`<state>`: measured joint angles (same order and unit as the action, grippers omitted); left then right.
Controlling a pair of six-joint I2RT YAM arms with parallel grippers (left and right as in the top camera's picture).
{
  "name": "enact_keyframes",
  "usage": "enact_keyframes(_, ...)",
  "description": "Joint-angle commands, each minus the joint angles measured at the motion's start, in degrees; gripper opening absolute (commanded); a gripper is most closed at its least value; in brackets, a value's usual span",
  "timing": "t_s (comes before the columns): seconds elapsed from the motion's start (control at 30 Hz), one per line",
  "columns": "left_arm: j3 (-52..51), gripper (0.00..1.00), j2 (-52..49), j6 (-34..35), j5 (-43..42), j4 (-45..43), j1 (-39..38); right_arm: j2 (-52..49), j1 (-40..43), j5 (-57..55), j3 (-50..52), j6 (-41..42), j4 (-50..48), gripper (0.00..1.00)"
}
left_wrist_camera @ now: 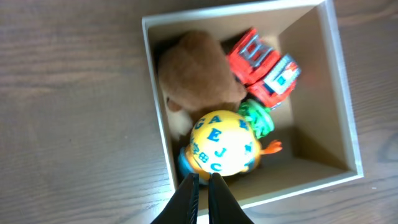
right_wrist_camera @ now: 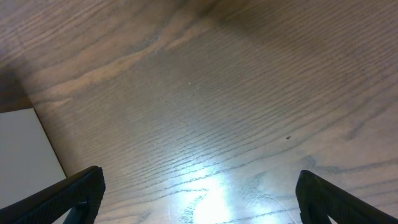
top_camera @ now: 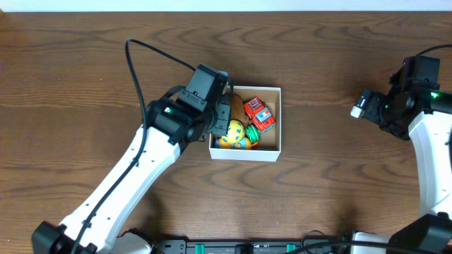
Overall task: Pack container
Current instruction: 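Push the toys down inside the box with the left gripper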
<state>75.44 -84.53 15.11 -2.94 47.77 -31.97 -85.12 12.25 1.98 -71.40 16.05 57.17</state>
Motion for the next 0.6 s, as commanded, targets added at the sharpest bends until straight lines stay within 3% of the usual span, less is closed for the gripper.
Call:
enact_keyframes(0.0, -1.66, 0.08, -4.24, 0.63, 0.55, 0.37, 0.17, -0.39, 0.07, 0.42, 0.37, -0.5, -0.09, 0.99)
enact_keyframes(0.27, -2.1, 0.06, -15.17, 1.68, -4.48, 0.15, 0.13, -0.39, 0.07, 0.42, 0.37, -0.52, 0.09, 0.99)
enact_keyframes(0.57, -1.81, 0.06, -17.33, -0.33, -8.44, -0.35, -0.66, -0.39, 0.07, 0.42, 0.37, -0.5, 0.04, 0.99)
